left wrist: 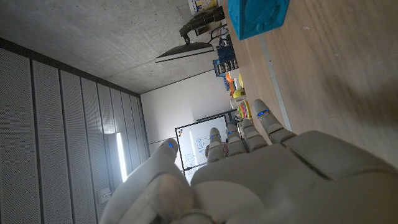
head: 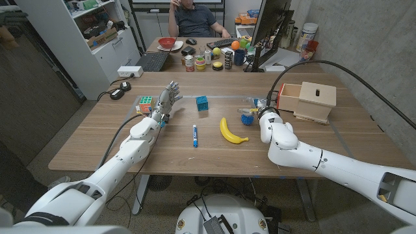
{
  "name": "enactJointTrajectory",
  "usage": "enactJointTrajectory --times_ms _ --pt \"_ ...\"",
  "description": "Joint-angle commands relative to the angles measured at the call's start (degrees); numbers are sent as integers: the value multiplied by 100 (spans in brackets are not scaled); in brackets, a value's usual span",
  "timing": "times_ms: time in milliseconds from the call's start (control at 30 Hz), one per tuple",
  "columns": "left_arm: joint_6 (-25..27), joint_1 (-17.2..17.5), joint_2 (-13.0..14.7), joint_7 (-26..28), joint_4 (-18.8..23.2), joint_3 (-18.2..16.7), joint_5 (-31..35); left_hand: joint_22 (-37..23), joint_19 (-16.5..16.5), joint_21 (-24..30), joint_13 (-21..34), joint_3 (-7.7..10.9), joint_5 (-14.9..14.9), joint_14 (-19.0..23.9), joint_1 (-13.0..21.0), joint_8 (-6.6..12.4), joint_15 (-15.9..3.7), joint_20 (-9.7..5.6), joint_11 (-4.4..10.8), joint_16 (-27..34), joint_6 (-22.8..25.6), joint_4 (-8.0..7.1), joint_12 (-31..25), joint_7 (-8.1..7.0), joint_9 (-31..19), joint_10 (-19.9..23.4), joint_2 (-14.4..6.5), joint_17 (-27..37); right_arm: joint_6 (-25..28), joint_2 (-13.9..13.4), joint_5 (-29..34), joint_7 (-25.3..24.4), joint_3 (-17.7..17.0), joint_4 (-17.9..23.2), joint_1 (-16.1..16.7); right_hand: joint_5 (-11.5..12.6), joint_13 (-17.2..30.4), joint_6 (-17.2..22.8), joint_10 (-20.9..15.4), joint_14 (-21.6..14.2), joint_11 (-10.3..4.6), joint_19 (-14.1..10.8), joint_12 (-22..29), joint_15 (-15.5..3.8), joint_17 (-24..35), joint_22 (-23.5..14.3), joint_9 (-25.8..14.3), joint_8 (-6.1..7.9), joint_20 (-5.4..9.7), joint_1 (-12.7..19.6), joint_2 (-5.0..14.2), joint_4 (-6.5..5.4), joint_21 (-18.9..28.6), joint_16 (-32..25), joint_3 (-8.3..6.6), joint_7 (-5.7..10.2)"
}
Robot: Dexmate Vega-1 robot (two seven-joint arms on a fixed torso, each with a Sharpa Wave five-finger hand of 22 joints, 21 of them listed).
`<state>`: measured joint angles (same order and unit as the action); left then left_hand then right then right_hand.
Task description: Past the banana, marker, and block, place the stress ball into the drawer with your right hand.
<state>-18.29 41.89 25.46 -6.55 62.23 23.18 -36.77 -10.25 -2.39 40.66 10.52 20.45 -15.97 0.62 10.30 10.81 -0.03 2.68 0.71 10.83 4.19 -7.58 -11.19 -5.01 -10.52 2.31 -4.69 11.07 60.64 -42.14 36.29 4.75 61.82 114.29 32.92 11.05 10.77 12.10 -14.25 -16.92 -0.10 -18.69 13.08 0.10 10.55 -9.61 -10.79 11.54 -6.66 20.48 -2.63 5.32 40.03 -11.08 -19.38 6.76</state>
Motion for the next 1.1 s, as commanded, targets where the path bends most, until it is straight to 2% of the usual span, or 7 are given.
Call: enactJointTrajectory --times_ms 33,133,400,767,967,1033,1100 --pt "8 17 2 -40 34 -3 -28 -29 -22 -39 25 -35 -12 36 33 29 34 23 -16 29 -10 -9 -23 -43 -15 25 4 7 192 56 383 571 426 -74 -295 19 25 104 -100 -62 8 -40 29 8 15 -12 -33 53 10 58 9 -1 -18 -41 26 8" --pt "17 33 6 -37 64 -4 -33 -29 -19 -40 25 -37 -12 34 32 30 34 19 -9 28 -7 -10 -21 -41 -15 20 4 7 249 49 478 734 512 -71 -359 20 25 108 -104 -74 10 -51 29 13 14 -12 -33 52 7 68 5 8 -26 -43 31 9" --pt "35 67 15 -36 121 -11 -55 -30 -18 -47 25 -43 -13 33 28 30 38 23 -22 28 -6 -12 -24 -36 -15 24 4 7 583 99 995 1463 1021 -151 -732 26 24 121 -117 -145 -28 -136 30 -23 17 -12 -34 47 -41 92 8 25 -33 -62 46 26" --pt "34 102 22 -34 164 -13 -65 -30 -13 -53 25 -50 -13 32 23 31 39 25 -19 28 -3 -15 -28 -34 -15 32 4 7 675 107 1201 1839 1090 -137 -780 35 22 203 -197 -433 -80 -209 50 -89 15 -12 -35 56 35 132 13 52 -90 -132 64 63" --pt "37 122 33 -30 202 -15 -67 -30 -11 -58 25 -55 -14 32 20 33 40 22 -27 28 3 -17 -24 -33 -15 21 5 7 758 134 1386 2040 1191 -161 -829 56 20 300 -298 -611 -129 -354 78 -113 0 -15 -34 72 83 224 27 103 -101 -143 41 159" --pt "36 123 34 -29 205 -15 -66 -30 -14 -62 25 -58 -14 31 18 34 39 31 -7 28 6 -17 -25 -32 -15 24 5 8 797 147 1455 2068 1212 -161 -822 70 19 349 -334 -669 -148 -410 86 -149 -8 -16 -33 81 27 303 42 144 -107 -139 16 196" --pt "36 125 34 -26 207 -16 -67 -31 -14 -63 25 -59 -14 32 17 33 37 27 -11 28 4 -18 -24 -32 -15 20 6 8 794 147 1482 2084 1198 -154 -803 83 17 415 -414 -817 -200 -487 107 -287 0 -19 -31 88 -52 345 68 157 -121 -163 2 229"
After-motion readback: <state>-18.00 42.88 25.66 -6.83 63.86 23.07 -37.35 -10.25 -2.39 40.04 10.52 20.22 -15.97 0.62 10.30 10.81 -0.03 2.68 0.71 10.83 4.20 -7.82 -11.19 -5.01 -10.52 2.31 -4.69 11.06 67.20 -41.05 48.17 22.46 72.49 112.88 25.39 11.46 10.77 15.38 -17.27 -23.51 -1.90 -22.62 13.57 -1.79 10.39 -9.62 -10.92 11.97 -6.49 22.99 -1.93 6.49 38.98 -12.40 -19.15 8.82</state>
